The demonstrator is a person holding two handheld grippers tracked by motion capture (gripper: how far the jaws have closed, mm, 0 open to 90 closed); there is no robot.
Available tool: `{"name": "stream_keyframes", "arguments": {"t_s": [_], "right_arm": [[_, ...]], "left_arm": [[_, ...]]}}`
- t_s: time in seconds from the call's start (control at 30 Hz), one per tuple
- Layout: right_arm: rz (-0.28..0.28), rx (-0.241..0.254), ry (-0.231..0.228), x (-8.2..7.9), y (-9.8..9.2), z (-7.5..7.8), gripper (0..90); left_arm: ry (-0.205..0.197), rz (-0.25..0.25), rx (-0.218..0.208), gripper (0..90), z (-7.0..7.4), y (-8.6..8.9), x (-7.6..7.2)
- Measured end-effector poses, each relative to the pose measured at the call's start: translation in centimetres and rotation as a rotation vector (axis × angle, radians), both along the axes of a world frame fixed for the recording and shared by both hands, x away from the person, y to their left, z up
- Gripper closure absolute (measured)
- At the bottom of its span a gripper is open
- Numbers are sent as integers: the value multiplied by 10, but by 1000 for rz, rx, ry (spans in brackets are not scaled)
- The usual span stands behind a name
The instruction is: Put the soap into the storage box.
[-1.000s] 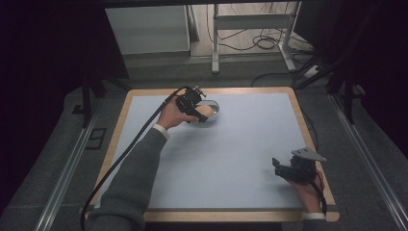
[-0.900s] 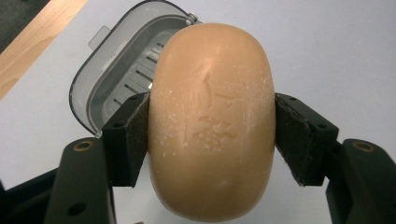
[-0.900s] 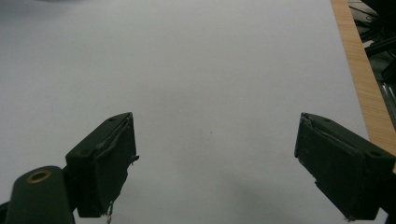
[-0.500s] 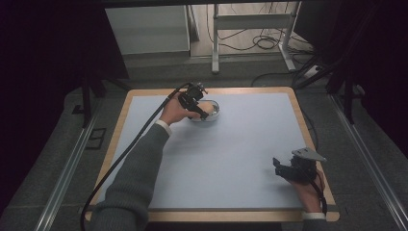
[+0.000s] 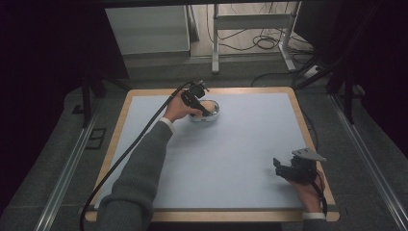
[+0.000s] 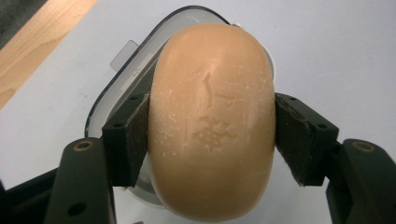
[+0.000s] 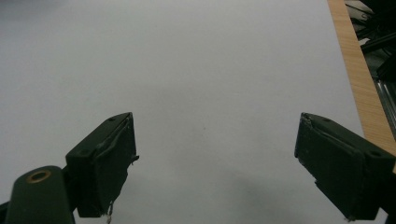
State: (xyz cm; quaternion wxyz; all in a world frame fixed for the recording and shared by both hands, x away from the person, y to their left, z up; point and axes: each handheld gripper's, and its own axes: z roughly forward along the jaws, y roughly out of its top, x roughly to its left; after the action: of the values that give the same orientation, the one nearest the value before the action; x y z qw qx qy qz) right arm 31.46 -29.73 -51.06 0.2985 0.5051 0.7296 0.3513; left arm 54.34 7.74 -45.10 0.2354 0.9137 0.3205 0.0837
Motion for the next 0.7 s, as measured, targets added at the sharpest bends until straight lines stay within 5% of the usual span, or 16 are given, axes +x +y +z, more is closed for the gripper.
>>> {"name": "stream_keyframes", "arguments": {"t_s": [0.7], "right_arm": [[1, -3, 15, 1, 0, -3, 125]], "left_arm": [[28, 2, 12, 321, -14, -4, 10]]}}
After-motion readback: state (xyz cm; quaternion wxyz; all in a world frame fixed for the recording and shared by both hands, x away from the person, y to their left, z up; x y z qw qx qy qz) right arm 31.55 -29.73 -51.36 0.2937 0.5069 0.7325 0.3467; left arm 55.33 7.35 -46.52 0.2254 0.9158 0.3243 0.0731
